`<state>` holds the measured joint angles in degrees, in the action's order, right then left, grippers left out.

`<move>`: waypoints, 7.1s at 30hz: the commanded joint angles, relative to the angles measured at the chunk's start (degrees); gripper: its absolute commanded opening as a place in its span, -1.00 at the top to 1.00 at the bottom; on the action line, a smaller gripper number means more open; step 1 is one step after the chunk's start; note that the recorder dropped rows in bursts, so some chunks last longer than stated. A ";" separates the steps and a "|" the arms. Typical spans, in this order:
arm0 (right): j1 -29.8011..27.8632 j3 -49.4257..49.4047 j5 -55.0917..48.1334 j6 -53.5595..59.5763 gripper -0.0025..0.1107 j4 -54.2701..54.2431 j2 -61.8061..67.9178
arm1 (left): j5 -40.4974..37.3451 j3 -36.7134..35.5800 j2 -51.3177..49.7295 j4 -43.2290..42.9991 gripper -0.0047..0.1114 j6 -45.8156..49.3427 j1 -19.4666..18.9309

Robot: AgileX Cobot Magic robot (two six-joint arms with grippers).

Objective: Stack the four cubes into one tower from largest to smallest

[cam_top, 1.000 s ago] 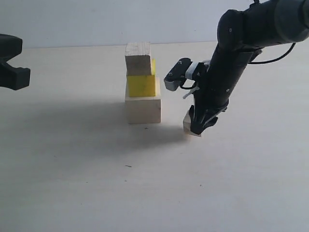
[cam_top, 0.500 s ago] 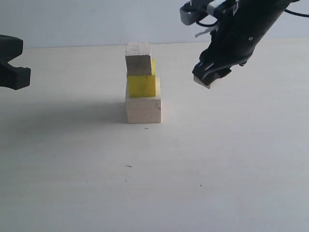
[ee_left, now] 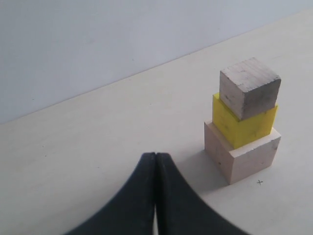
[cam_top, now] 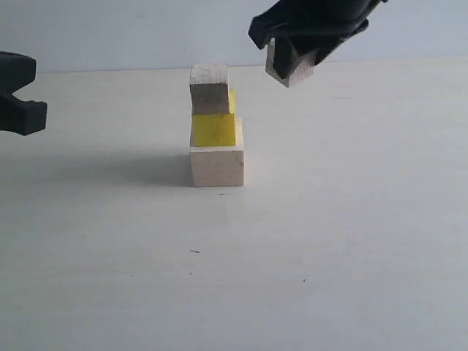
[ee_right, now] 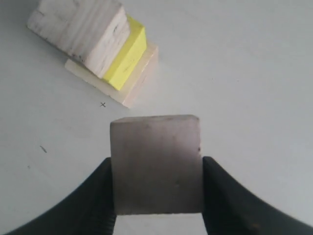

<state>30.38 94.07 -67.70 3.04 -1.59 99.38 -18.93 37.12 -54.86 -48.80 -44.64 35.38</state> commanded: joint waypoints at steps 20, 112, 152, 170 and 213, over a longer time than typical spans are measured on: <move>7.64 17.16 -2.26 -25.04 0.96 3.30 11.92 | -0.05 0.37 -0.20 0.32 0.92 -0.22 -0.03; 8.95 21.20 0.22 -37.56 0.96 5.55 17.52 | 1.71 0.37 -0.20 1.20 0.92 -0.46 -0.03; 8.95 21.20 -0.04 -36.62 0.96 5.69 19.15 | 1.65 0.37 0.60 1.20 0.92 -0.46 -0.03; 8.95 21.20 0.07 -36.62 0.96 6.70 17.28 | 1.65 0.37 0.60 1.20 0.92 -0.46 -0.03; 8.95 21.20 0.43 -39.18 -0.08 5.28 17.37 | 1.65 0.37 1.18 1.20 0.92 -0.46 -0.03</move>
<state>39.30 115.30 -67.85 -35.75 4.23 117.45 -17.89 37.12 -54.14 -47.74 -44.76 35.38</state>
